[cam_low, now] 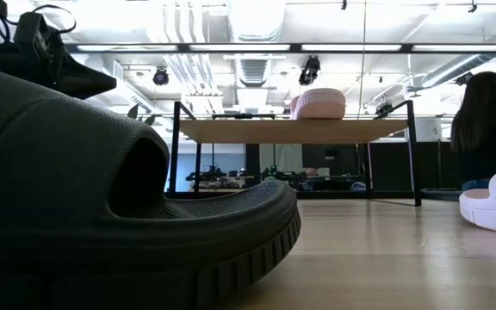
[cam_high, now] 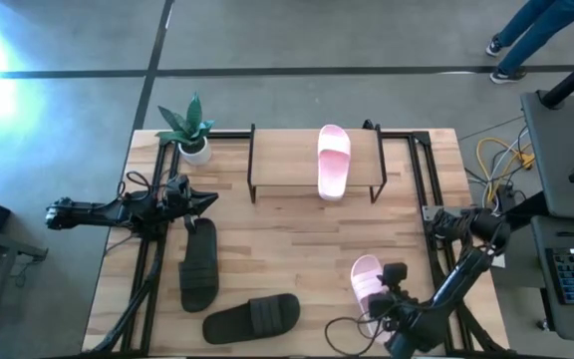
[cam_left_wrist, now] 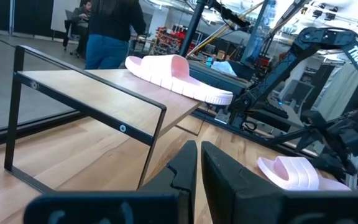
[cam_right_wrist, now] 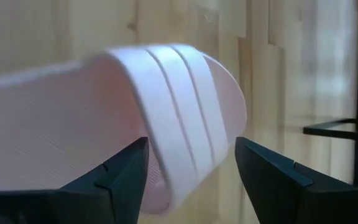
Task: Pick and place slides into the shelf
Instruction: Put the pink slipper on the shelf
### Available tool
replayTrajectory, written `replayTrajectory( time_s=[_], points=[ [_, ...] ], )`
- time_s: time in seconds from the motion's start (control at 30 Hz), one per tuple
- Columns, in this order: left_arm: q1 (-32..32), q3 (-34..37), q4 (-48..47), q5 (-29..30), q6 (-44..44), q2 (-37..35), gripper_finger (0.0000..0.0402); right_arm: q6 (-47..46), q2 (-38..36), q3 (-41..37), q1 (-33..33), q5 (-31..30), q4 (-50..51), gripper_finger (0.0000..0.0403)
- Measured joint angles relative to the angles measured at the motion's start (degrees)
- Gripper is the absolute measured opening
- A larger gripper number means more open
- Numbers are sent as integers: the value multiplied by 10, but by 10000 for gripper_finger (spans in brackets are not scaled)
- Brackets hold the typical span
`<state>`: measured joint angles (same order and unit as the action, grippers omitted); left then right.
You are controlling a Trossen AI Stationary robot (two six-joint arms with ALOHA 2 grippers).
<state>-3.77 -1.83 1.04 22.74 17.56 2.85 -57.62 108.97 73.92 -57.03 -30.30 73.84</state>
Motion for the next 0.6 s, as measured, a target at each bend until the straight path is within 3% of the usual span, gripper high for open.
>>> replayTrajectory(
  time_s=[0.4,0.6],
  points=[
    [0,0,0,0,0,1,8,110,-16,-84,32,-25,-61,226],
    [0,0,0,0,0,1,8,150,-17,-86,53,-34,-68,162]
  ],
)
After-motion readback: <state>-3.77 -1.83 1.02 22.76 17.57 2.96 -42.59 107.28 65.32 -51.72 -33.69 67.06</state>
